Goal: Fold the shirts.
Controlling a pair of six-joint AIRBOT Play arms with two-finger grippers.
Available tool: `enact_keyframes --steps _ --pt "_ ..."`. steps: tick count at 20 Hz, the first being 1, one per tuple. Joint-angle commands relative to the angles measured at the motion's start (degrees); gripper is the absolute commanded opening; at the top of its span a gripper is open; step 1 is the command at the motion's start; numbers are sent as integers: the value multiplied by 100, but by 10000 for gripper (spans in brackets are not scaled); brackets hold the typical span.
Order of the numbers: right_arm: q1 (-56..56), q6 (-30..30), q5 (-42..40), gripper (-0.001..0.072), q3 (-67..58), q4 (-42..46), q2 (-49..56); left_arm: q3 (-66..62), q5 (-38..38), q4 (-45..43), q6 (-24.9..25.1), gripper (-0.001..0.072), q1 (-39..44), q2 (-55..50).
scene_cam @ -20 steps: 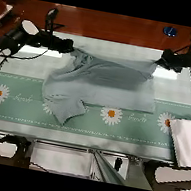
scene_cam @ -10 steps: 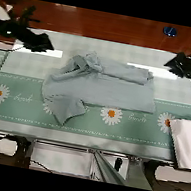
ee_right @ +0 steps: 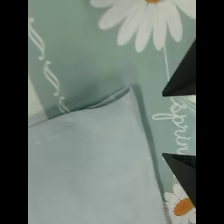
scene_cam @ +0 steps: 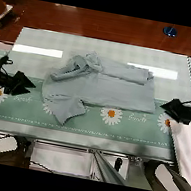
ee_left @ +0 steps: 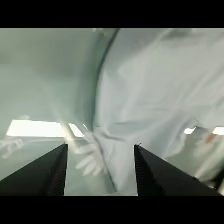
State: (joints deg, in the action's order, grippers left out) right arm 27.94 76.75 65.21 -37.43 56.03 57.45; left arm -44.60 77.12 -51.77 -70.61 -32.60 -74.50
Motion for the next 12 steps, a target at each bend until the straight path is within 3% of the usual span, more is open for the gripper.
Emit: enact_keyframes --steps 1,7,12 --pt "42 -361 -24 411 839 -702 -376 726 -223 466 356 507 -192 57" --pt "44 -358 -11 410 839 -988 -376 804 -1143 529 378 506 750 -87" --pt "44 -354 -4 410 839 -988 -376 758 -1532 533 22 504 1394 -463"
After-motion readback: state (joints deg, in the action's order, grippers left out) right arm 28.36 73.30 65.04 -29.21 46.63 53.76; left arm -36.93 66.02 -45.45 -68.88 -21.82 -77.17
